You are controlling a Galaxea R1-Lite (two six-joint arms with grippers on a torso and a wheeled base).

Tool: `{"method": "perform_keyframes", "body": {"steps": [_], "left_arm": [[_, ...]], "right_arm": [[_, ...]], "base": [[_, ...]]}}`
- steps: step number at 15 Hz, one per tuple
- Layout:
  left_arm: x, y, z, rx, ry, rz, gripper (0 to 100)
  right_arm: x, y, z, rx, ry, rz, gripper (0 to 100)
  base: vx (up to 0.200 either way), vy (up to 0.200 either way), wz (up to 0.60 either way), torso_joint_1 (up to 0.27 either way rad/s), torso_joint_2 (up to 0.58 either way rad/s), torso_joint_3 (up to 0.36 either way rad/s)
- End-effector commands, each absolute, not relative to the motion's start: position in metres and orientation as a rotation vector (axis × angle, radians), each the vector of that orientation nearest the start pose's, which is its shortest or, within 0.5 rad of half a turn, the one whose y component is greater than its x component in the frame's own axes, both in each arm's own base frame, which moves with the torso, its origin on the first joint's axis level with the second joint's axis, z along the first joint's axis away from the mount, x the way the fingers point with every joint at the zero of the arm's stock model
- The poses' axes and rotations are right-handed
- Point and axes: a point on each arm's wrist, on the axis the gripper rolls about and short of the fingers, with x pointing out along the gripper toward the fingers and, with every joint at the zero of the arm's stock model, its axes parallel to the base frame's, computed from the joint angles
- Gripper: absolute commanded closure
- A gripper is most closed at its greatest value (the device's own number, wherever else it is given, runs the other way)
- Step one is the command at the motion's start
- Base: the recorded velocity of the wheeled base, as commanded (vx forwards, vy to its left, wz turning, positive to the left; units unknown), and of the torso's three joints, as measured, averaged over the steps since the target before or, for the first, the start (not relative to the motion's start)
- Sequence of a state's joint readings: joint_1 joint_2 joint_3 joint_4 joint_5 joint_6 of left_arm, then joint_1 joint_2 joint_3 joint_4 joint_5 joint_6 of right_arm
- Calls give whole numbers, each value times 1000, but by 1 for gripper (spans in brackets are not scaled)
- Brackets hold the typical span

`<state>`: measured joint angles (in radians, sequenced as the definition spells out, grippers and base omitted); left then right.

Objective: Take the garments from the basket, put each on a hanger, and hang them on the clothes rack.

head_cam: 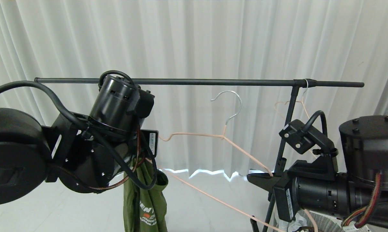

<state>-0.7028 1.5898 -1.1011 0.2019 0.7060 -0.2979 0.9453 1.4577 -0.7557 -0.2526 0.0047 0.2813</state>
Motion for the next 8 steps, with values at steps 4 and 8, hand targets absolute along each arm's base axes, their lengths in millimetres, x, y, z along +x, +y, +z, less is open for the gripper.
{"method": "perform_keyframes", "body": {"steps": [4,8], "left_arm": [[203,-165,230,157,499,32,100],[191,-159,227,283,507,-21,100]], "right_arm": [[133,207,188,13,579,896,100],[119,185,182,-4,602,900,100]], "base": [[0,0,0,0,0,0],[0,0,0,0,0,0]]}}
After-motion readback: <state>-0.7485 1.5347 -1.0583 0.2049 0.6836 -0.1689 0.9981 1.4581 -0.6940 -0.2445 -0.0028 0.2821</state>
